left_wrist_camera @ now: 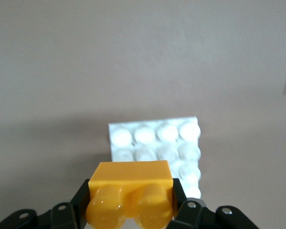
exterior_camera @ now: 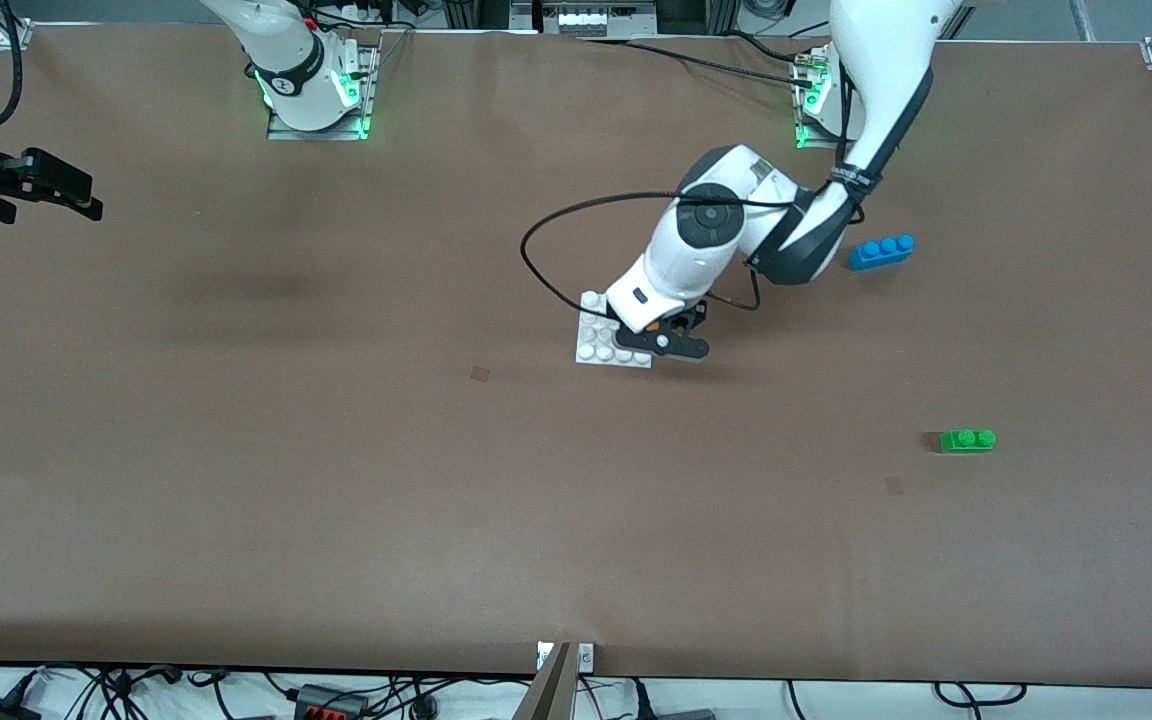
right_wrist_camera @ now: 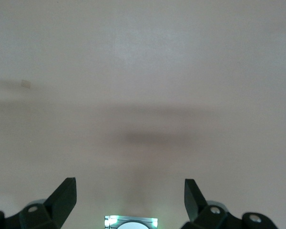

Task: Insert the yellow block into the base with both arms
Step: 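Carry the yellow block over the plate while the right gripper returns to rest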

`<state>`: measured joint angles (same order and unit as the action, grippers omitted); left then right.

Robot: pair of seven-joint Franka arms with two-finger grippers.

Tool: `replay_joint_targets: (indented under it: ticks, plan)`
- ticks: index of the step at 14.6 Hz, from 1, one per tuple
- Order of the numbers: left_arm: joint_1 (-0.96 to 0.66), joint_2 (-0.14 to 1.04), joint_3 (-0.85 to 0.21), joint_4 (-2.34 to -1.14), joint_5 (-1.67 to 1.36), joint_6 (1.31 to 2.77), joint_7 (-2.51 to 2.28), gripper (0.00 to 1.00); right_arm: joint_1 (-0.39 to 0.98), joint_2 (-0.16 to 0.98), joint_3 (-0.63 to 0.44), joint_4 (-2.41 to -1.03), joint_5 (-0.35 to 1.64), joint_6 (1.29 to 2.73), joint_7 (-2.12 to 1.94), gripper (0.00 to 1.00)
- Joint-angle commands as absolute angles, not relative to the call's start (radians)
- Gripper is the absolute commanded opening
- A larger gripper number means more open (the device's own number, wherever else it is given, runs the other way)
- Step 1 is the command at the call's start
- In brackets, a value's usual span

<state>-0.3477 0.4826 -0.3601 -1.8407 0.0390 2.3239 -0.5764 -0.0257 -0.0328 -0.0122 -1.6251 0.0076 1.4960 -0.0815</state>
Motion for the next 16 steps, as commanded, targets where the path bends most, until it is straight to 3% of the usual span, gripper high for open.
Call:
replay_joint_targets:
  ticks: [1, 6, 16]
  plan:
    - [-0.408, 0.475, -0.330, -1.888, 0.023, 2.385, -0.609, 0.40, -0.034, -0.043, -0.002, -1.637, -0.003, 1.496, -0.081, 1.00]
    - [-0.431, 0.554, -0.327, -1.878, 0.038, 2.442, -0.652, 0.41, -0.003, -0.031, 0.009, -1.623, -0.002, 1.508, -0.066, 1.00]
    - [-0.515, 0.572, -0.242, -1.871, 0.048, 2.457, -0.695, 0.42, -0.015, -0.014, -0.002, -1.620, -0.015, 1.511, -0.066, 1.00]
